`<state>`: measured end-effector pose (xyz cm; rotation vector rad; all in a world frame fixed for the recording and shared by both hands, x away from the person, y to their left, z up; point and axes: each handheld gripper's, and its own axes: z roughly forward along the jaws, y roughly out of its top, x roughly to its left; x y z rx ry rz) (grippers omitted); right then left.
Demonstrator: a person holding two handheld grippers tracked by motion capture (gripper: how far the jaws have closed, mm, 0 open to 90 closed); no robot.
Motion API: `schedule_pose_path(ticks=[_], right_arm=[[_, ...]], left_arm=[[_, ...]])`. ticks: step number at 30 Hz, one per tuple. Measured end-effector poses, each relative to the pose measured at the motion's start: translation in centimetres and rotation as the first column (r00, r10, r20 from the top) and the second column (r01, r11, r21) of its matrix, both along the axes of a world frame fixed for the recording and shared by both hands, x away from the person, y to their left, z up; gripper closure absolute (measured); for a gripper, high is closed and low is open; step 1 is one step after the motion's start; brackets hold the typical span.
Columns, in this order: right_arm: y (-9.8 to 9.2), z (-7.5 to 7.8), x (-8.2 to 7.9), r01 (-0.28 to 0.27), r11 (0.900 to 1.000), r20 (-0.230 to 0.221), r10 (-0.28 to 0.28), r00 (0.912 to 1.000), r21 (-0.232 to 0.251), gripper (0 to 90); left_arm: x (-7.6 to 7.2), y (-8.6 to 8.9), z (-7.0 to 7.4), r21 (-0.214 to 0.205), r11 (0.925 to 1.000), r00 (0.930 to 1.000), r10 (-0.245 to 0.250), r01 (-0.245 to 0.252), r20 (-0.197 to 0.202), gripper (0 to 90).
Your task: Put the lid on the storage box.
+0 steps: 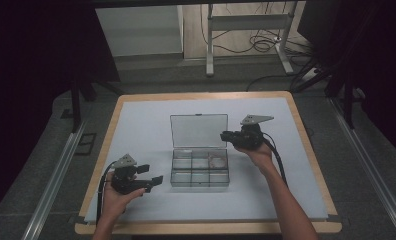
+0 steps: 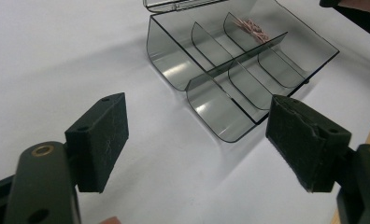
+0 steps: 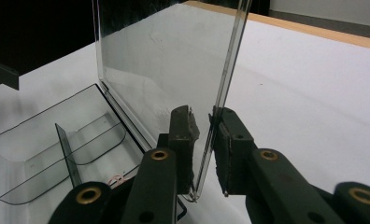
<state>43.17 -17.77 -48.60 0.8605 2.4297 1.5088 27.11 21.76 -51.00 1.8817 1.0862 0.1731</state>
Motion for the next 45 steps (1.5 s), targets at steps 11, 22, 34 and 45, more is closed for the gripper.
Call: schedule_pose_path(ticks=[11,22,34,45], right_arm=[[0.1,0.1,-0.7,-0.005,0.9996,0.056,0.007,0.9984,-0.029,75.9],[0.1,0.2,-1.4,-0.008,0.9987,0.111,0.014,0.9937,-0.05,75.9],[0.1,0.3,-2.1,-0.015,0.9979,0.138,0.023,0.9902,-0.063,75.9],[0.1,0.3,-2.6,-0.025,0.9959,0.161,0.038,0.9862,-0.087,75.6]], left_arm=[[0.0,-0.1,0.0,0.001,1.0,1.0,-0.002,0.002,-0.001,21.2],[0.0,-0.2,0.0,0.002,1.0,1.0,-0.003,0.003,-0.002,21.1],[0.0,-0.2,-0.1,-0.005,1.0,1.0,-0.005,0.005,-0.008,21.5],[0.1,-0.3,-0.1,-0.01,0.9999,0.9999,-0.003,0.003,-0.012,21.6]])
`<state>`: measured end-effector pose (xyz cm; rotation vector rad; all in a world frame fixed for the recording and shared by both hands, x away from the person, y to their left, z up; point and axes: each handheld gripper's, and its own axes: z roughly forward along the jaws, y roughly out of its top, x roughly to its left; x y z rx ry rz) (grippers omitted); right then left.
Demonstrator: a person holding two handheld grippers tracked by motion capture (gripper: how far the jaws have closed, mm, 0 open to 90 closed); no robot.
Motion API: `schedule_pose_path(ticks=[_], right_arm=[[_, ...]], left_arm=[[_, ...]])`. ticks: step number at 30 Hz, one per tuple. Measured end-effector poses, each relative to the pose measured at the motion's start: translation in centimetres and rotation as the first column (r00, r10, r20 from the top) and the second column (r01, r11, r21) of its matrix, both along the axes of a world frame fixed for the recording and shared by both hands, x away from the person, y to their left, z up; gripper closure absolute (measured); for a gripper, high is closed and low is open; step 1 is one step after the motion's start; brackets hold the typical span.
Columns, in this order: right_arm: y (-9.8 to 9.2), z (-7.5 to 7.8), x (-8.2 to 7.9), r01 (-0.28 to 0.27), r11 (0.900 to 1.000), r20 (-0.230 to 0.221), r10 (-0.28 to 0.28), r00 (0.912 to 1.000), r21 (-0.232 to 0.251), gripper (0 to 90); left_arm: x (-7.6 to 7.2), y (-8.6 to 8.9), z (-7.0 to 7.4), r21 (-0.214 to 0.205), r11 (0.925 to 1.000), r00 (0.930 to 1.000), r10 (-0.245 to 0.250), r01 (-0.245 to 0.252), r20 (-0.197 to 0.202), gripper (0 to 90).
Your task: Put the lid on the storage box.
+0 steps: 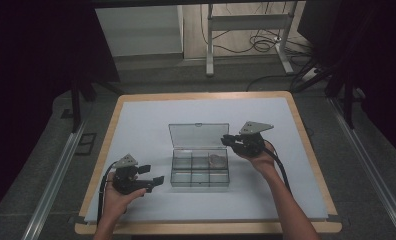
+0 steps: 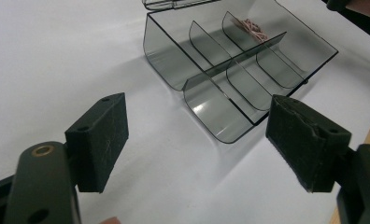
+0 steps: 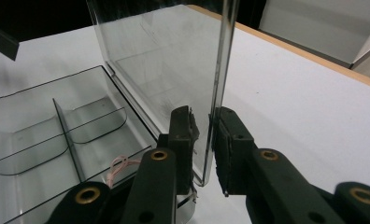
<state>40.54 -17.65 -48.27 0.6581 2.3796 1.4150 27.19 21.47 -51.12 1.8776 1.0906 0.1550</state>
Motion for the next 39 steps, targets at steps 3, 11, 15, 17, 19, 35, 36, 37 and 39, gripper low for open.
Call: schedule_pose_path(ticks=[3,11,15,17,19,35,36,37,39], right_arm=[[0.0,0.0,-0.1,-0.003,1.0,0.002,0.003,1.0,-0.004,75.5],[-0.1,0.0,-0.4,-0.012,0.9999,0.004,0.012,0.9999,-0.002,75.1],[-0.1,0.0,-0.5,-0.014,0.9999,0.005,0.014,0.9999,-0.006,74.9],[-0.1,0.0,-0.5,-0.014,0.9999,0.007,0.014,0.9999,-0.005,74.9],[-0.1,0.0,-0.6,-0.013,0.9999,0.007,0.013,0.9999,-0.004,74.7],[-0.2,-0.1,-0.9,-0.017,0.9998,0.012,0.018,0.9998,-0.001,73.6],[-0.2,-0.1,-0.9,-0.019,0.9998,0.012,0.019,0.9998,-0.001,73.6],[-0.2,-0.1,-0.9,-0.019,0.9998,0.012,0.019,0.9997,-0.001,73.6],[-0.2,-0.1,-0.9,-0.02,0.9998,0.014,0.02,0.9997,-0.002,73.5]], left_arm=[[0.0,-0.1,0.0,-0.001,1.0,1.0,0.001,-0.001,-0.001,21.7],[0.0,-0.1,0.0,0.0,0.9999,0.9999,0.013,-0.013,-0.002,22.1],[0.0,-0.2,0.0,0.001,0.9999,0.9999,0.013,-0.013,0.0,22.1],[0.0,-0.3,0.0,0.001,0.9999,0.9999,0.013,-0.013,0.001,22.0],[0.0,-0.4,0.1,0.003,0.9999,0.9999,0.011,-0.011,0.002,22.2],[1.1,-1.7,2.4,-0.039,0.999,0.9978,0.023,-0.021,0.062,76.2],[1.2,-1.8,2.5,-0.033,0.9993,0.9975,0.022,-0.02,0.068,79.6],[1.3,-1.9,2.6,-0.03,0.9993,0.9968,0.024,-0.022,0.076,83.3],[1.6,-2.3,3.0,-0.026,0.9995,0.9954,0.022,-0.02,0.094,88.1]])
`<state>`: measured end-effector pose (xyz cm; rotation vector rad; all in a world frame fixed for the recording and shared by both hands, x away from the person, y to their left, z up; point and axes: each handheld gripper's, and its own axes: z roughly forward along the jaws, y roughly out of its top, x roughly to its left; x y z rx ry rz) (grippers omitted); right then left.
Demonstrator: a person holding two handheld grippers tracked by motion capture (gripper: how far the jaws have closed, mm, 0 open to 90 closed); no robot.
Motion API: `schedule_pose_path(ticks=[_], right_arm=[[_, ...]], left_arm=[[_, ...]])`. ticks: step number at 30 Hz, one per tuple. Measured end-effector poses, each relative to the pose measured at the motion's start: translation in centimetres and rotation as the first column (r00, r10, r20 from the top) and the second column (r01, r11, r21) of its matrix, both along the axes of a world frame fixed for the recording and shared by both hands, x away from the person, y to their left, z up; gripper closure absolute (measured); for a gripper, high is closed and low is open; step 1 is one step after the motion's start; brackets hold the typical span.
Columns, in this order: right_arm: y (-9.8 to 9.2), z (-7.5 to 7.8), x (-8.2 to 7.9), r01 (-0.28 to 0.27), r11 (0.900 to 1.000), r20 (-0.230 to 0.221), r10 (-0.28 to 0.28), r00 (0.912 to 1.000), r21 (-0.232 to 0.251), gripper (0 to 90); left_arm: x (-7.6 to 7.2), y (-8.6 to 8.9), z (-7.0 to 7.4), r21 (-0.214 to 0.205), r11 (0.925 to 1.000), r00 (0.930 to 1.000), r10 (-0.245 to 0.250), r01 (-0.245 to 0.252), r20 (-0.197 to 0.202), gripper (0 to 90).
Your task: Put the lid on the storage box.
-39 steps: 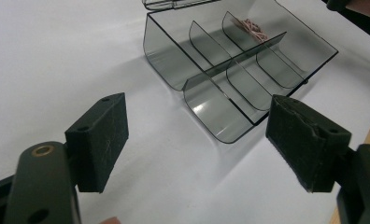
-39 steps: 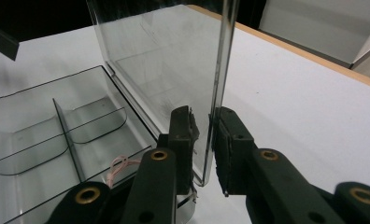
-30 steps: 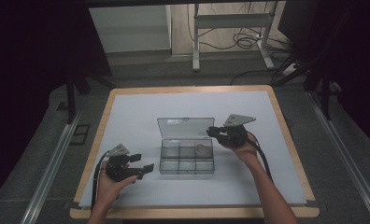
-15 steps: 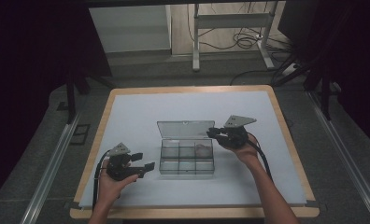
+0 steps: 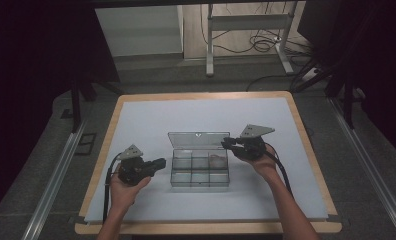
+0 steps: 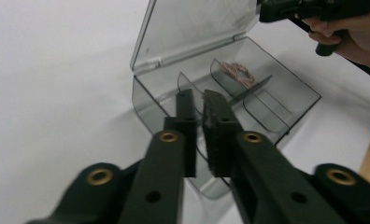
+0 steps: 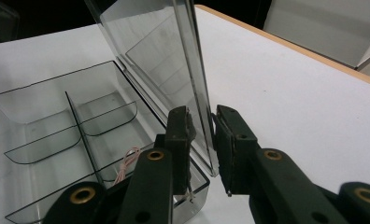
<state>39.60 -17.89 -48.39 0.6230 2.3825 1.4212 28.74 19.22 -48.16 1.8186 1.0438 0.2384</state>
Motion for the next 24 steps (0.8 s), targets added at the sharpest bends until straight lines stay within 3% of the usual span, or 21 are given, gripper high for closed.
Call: schedule_pose_path(ticks=[4,14,24], right_arm=[[0.0,-0.1,-0.1,-0.001,1.0,-0.003,0.001,1.0,0.004,72.9],[-0.2,-0.2,-0.3,-0.009,0.9999,-0.004,0.009,0.9999,0.009,71.3],[0.0,-0.4,-0.5,-0.014,0.9999,-0.005,0.014,0.9999,-0.002,68.6]], left_arm=[[0.6,-0.6,0.6,-0.011,0.9999,0.9998,0.004,-0.003,0.02,90.0],[1.9,-1.9,1.0,-0.005,1.0,0.9999,-0.004,0.004,0.012,90.0],[2.2,-2.0,1.2,-0.011,0.9999,0.9999,0.011,-0.011,0.01,90.0]])
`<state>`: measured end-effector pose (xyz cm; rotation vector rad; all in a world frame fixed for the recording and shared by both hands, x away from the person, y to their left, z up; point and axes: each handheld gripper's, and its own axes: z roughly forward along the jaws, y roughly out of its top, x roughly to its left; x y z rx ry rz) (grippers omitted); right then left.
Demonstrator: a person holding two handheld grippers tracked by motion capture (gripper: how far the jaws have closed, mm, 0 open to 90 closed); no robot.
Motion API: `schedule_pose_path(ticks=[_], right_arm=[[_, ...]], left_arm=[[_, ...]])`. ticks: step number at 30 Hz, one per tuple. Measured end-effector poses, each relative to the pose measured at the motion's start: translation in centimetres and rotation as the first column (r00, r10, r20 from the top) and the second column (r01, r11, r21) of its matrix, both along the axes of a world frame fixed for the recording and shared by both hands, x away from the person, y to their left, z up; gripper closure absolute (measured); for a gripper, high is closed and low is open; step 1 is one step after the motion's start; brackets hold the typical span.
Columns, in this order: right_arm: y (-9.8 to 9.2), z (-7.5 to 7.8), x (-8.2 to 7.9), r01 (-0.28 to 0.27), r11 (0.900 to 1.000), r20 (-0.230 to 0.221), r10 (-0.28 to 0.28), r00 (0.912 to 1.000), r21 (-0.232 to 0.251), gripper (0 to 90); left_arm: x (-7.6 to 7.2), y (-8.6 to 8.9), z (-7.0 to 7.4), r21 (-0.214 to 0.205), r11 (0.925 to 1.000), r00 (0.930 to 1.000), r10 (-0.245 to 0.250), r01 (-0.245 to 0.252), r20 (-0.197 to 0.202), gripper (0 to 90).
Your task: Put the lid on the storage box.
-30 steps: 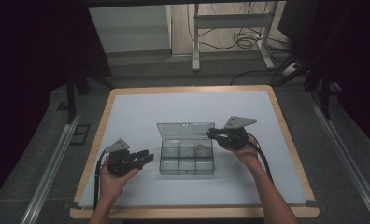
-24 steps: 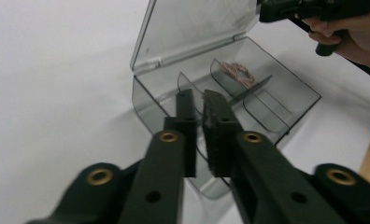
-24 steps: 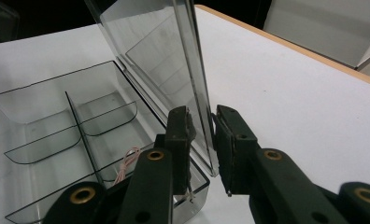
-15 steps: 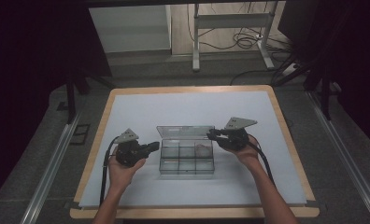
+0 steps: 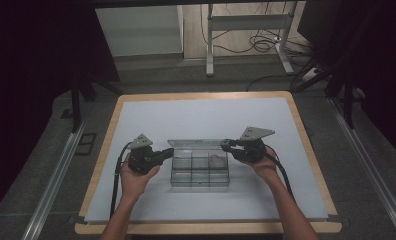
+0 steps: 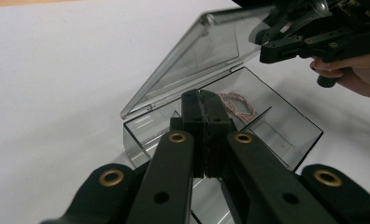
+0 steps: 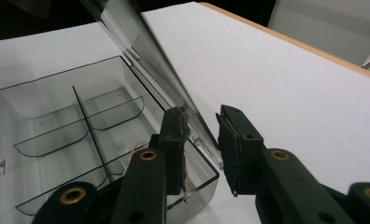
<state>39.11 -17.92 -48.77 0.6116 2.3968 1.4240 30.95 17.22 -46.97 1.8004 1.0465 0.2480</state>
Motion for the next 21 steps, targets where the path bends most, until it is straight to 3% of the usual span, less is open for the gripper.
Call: schedule_pose_path(ticks=[21], right_arm=[[-0.05,0.04,-0.2,-0.007,0.9998,-0.002,0.007,1.0,-0.016,67.2]], left_arm=[[0.12,-0.35,0.72,-0.003,1.0,0.9998,0.009,-0.009,0.017,90.0]])
